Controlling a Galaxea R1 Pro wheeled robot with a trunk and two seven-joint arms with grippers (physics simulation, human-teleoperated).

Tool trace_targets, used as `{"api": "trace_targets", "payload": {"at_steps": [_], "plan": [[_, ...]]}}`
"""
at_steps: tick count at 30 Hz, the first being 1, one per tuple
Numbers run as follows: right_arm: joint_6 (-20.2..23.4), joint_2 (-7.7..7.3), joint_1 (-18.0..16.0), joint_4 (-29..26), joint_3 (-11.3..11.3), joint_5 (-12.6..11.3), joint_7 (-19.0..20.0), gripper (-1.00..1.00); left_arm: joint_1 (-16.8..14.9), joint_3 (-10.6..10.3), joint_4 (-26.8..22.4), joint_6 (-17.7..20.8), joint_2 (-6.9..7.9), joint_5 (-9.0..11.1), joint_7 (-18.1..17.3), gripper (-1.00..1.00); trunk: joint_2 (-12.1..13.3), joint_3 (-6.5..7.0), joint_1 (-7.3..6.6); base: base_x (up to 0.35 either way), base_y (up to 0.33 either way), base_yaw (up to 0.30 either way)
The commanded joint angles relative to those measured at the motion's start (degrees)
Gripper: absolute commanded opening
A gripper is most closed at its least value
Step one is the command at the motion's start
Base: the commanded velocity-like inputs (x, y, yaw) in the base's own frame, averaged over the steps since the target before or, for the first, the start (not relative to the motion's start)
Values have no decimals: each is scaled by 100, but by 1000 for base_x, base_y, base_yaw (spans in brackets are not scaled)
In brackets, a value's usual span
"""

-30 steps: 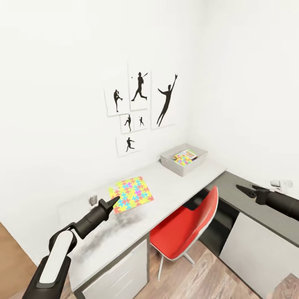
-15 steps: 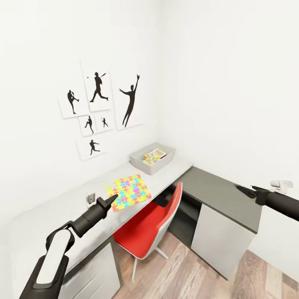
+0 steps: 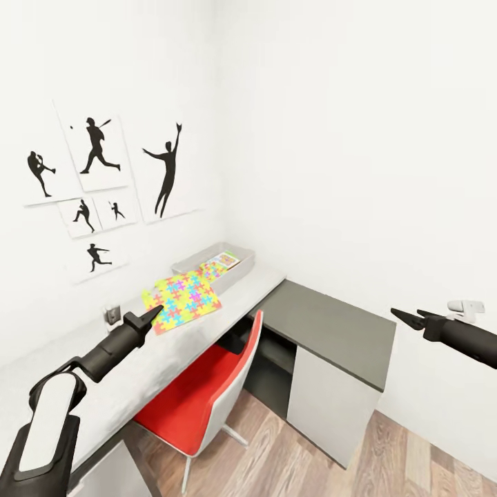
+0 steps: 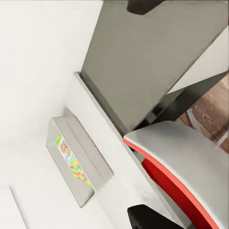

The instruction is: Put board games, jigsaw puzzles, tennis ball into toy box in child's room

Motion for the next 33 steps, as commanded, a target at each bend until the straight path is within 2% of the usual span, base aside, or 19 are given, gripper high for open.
{"api": "trace_targets", "payload": {"at_steps": [1, 2, 6, 11, 15, 20, 24, 27, 29, 30, 31, 33], "plan": [[39, 3, -7, 0, -5, 7, 28, 100, -11, 20, -15, 41, 8, -2, -21, -100, -13, -13, 7, 286, -227, -13], [38, 15, -7, 0, 20, 7, 29, 100, -108, 50, -87, 64, 127, 300, 59, -100, -13, -13, 7, 287, -225, -2], [38, 15, -1, 0, 33, 7, 35, 100, -187, 55, -99, 64, 275, 606, 265, -100, -13, -13, 7, 288, -223, -1], [38, 21, -2, 0, 27, 7, 37, 100, -199, 95, -101, 66, 369, 708, 328, -100, -13, -13, 7, 289, -222, -81], [38, 20, -5, 0, 32, 7, 37, 100, -195, 237, -102, 109, 401, 749, 339, -100, -13, -13, 7, 289, -222, -242], [38, 20, -6, 0, 35, 7, 37, 100, -187, 293, -102, 160, 482, 777, 339, -100, -13, -13, 7, 290, -222, -282], [38, 24, -6, 0, 40, 7, 38, 100, -194, 377, -98, 172, 523, 973, 347, -100, -13, -13, 7, 290, -222, -293], [38, 25, -1, 0, 43, 7, 38, 100, -203, 414, -100, 176, 609, 1088, 348, -100, -13, -13, 7, 290, -221, -266], [35, 32, 0, 0, 44, 7, 38, 100, -199, 465, -101, 177, 728, 1155, 348, -100, -13, -13, 7, 290, -221, -135], [33, 35, 1, 0, 45, 7, 38, 100, -185, 537, -101, 181, 814, 1260, 350, -100, -13, -13, 7, 292, -216, -77], [31, 40, 2, 0, 45, 7, 38, 100, -155, 665, -102, 185, 1067, 1573, 397, -100, -13, -13, 7, 298, -204, -31], [27, 41, 2, 0, 47, 7, 38, 100, -143, 702, -102, 185, 1184, 1702, 445, -100, -13, -13, 7, 300, -200, -23]]}}
